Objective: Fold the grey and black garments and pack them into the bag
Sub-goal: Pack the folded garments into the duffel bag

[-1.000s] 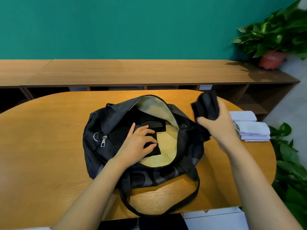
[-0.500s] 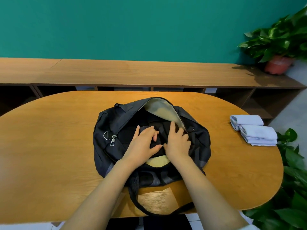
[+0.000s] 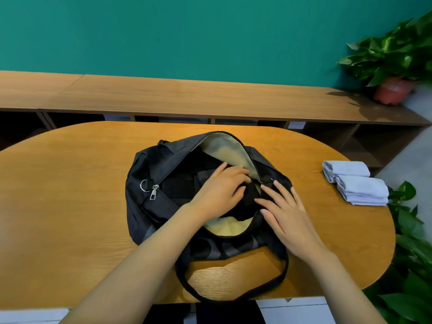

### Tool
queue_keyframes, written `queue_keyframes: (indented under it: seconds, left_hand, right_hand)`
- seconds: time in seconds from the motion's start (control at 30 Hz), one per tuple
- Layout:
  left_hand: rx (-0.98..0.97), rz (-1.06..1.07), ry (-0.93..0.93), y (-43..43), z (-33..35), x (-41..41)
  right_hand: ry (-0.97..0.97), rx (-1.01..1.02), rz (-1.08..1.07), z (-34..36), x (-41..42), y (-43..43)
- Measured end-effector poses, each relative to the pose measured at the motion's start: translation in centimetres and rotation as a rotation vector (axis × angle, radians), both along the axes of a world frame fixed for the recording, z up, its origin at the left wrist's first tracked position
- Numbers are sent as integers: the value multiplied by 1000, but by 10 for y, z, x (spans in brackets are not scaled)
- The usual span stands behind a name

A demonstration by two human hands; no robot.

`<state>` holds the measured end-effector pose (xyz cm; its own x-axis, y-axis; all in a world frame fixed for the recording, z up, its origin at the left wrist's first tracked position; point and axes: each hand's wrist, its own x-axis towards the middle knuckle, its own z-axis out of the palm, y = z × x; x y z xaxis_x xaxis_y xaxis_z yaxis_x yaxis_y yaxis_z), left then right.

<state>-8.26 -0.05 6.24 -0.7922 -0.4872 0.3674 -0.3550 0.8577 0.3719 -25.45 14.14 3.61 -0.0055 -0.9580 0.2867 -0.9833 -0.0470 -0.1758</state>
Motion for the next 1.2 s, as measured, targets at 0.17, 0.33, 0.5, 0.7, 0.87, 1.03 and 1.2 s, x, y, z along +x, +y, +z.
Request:
queue_keyframes:
  seconds: [0.17,0.33,0.5,0.7,0.87,1.03,1.2]
  left_hand:
    - [-72,-120,-315,-7,-7,-39]
    - [-212,-201,-575,-8,-13,-39]
    - [-113,-253,-681,-21,-11,-15]
    - [4,-230,-559,-21,-9,3]
    - [227,-180,-325,-18,4,10]
    - [197,-138,-395,-13,6,15]
    - [232,-106,-430,-2,10,19]
  right_hand:
    - [63,44,55,-6,-7,3]
    - [229,108,30,-14,-20,5]
    - [257,81,-29,-23,-24,7]
    - [104,38,-59,-15,-12,4]
    - [75,80,-43,9,-1,-47]
    - [28,206,-317,30,-9,-97]
    - [13,72,-189,21,10,-71]
